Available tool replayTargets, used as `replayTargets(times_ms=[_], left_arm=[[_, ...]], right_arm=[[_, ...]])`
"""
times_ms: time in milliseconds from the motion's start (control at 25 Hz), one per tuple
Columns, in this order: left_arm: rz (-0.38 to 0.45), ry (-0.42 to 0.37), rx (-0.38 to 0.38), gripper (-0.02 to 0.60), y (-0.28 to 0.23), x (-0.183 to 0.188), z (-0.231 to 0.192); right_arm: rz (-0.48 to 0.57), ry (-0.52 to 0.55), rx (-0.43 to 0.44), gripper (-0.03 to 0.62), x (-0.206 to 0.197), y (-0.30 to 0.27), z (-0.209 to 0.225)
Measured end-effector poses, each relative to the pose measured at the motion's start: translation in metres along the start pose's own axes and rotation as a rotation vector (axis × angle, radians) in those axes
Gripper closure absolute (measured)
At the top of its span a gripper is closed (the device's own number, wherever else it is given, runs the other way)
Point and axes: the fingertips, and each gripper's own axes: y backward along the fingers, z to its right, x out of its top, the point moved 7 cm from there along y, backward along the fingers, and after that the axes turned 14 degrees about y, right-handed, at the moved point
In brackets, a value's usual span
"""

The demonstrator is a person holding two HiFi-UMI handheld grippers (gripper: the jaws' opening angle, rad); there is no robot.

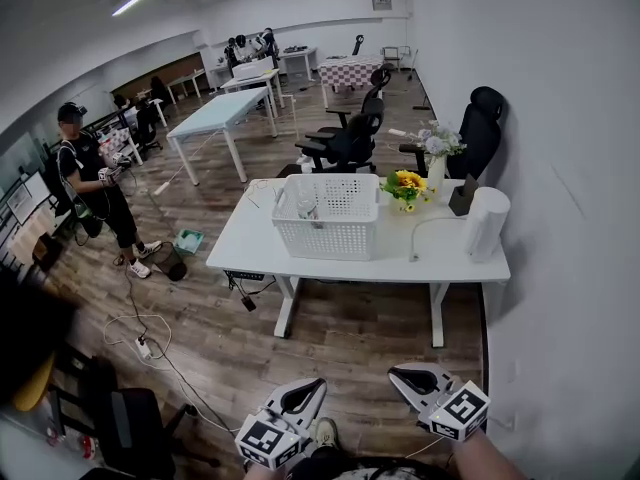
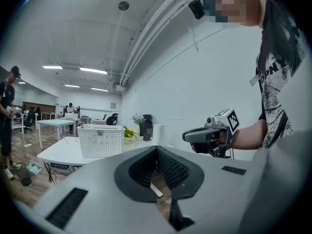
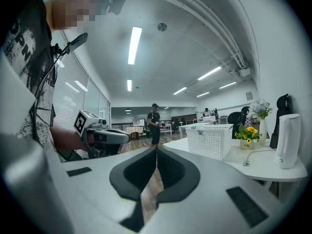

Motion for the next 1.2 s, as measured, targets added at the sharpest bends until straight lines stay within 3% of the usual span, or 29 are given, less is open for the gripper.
replayTargets(times_ms=[560, 1200], left_arm=[[-0.047, -0.036, -0.083, 0.571, -0.049, 0.051, -0.129], [-0.033, 0.011, -0.147, 0.571, -0.068, 0.075, -0.239]], right_arm=[[-0.002, -0.008, -0.081, 0.572, 0.008, -0.119, 0.063], [-0.041, 0.026, -0.15, 0.572, 0.01, -0.206, 0.095]])
